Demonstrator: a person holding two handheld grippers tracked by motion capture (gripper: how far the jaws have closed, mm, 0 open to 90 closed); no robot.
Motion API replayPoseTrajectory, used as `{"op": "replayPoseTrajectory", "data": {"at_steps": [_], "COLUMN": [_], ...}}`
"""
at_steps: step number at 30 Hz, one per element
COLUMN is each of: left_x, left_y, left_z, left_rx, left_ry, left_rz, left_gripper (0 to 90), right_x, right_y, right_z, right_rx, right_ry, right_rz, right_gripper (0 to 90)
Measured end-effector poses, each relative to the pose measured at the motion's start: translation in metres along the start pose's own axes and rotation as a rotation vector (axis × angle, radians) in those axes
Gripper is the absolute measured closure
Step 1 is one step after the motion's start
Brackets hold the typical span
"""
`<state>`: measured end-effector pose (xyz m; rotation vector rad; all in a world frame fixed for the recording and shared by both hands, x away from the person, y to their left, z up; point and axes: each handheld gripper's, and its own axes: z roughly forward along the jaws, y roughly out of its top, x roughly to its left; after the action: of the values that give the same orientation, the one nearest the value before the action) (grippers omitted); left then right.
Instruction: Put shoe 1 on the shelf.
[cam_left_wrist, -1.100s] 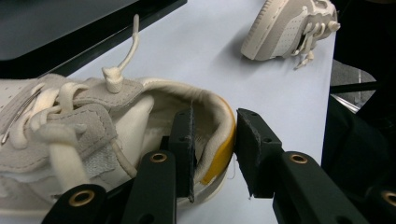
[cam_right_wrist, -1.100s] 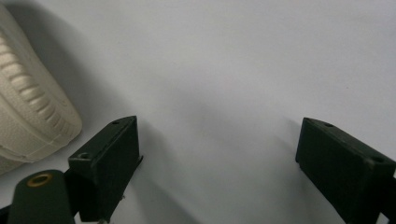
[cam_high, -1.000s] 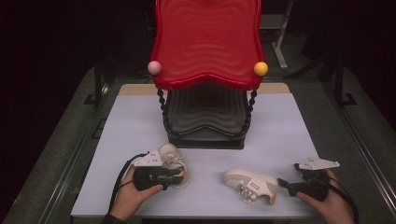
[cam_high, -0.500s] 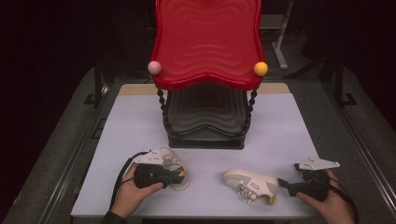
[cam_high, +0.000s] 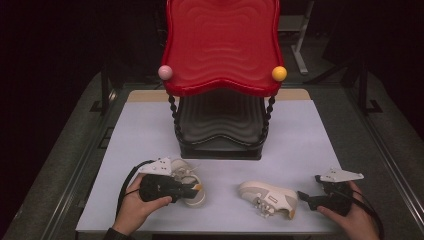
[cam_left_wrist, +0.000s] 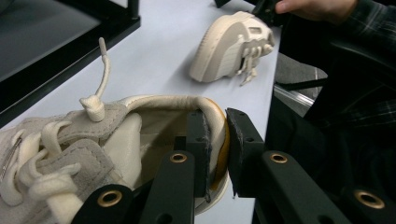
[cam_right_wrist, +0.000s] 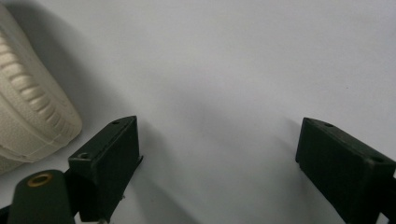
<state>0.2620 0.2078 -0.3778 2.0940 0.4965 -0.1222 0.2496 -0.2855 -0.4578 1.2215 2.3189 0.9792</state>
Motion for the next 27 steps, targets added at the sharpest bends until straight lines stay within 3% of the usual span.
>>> {"op": "replayPoseTrajectory", "data": {"at_steps": [6, 13, 27], "left_x": [-0.009, -0.024, -0.032], "left_y": [0.011, 0.030, 0.073], "left_z": [0.003, 0.011, 0.007], "left_rx": [0.000, 0.003, 0.006], "left_ry": [-0.037, -0.075, -0.077], "left_rz": [0.022, 0.076, 0.176], "left_gripper": [79.9, 79.9, 79.9], "right_x": [0.000, 0.000, 0.000], "right_y": [0.000, 0.000, 0.000], "right_z": [0.000, 0.000, 0.000], "right_rx": [-0.002, -0.002, -0.002], "right_ry": [0.000, -0.001, -0.001], "right_rz": [0.001, -0.001, -0.001], "right_gripper": [12.8, 12.8, 12.8]}}
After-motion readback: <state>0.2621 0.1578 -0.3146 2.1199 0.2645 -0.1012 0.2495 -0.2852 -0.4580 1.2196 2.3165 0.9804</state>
